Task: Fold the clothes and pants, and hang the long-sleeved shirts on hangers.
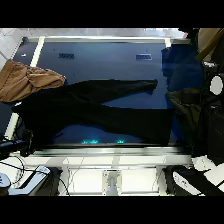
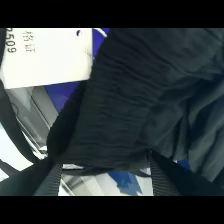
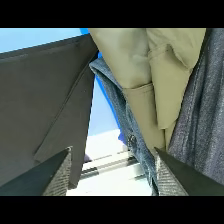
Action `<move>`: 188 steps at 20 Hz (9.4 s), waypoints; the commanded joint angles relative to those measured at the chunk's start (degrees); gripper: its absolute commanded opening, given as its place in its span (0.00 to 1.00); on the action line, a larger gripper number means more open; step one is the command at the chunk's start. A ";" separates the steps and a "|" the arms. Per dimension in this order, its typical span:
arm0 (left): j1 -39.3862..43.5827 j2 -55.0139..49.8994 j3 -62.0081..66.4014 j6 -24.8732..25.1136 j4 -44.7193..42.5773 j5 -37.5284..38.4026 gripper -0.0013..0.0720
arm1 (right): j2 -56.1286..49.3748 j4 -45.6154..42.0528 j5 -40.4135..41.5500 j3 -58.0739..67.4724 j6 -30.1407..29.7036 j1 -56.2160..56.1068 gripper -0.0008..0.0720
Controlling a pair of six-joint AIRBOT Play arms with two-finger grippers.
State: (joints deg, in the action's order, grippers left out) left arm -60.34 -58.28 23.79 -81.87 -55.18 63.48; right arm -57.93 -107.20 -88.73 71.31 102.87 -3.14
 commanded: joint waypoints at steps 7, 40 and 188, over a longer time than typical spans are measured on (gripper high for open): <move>-0.26 0.04 1.05 1.64 2.67 -11.13 0.05 | 0.04 2.34 -0.68 0.02 -0.09 0.00 0.77; -6.05 4.79 19.63 2.21 -3.30 -3.61 0.05 | -9.25 10.93 21.24 -31.45 -16.52 -24.74 0.63; -10.25 -2.40 21.57 -4.00 -2.75 -8.41 0.05 | 2.73 31.95 -4.85 7.04 -22.84 18.16 0.53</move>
State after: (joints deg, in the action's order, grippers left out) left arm -70.43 -64.45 44.21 -86.96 -57.76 54.54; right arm -61.39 -73.71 -93.27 83.07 79.35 15.00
